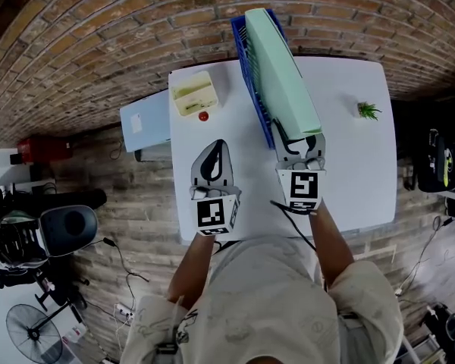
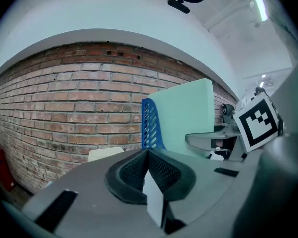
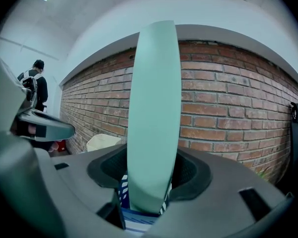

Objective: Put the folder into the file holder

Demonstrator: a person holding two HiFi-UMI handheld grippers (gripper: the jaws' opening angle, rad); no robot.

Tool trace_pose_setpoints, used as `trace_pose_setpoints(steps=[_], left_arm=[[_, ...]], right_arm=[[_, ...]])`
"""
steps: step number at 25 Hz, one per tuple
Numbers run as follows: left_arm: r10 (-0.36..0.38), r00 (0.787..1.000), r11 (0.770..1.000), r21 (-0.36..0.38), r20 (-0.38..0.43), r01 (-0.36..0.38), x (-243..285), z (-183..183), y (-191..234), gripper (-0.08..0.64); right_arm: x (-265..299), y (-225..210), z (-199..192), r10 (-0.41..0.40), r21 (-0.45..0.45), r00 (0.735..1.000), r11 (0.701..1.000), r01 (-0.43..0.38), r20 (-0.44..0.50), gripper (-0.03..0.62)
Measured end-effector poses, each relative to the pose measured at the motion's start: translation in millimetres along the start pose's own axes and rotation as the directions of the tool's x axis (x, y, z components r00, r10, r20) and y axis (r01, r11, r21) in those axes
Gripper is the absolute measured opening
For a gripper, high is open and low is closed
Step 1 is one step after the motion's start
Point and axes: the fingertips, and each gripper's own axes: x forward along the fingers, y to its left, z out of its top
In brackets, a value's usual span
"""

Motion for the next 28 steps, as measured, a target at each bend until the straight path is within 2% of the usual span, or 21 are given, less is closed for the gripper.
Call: trace_pose_setpoints(steps=[8, 16, 28], left_arm=[[-0.032, 0.999, 0.999, 0.004, 0.043, 0.032, -9, 12, 0, 0.009], [-0.082, 0.992, 0.997, 0.008, 0.098, 0.081, -28, 25, -4, 0.009], [-0.147, 0.977, 0.989, 0.028, 0.156, 0.144, -78, 35, 1, 0.009]], right_arm=[[-23, -3, 33, -0.047, -0.012, 0.996, 0.999, 0.048, 0.078, 0.262], [-61, -1, 69, -0.114, -0.033, 0.978, 0.992, 0.122, 0.176, 0.268], [-134, 21, 78, -0.218, -0.029, 0.957, 0.973, 0.228, 0.194, 0.267]])
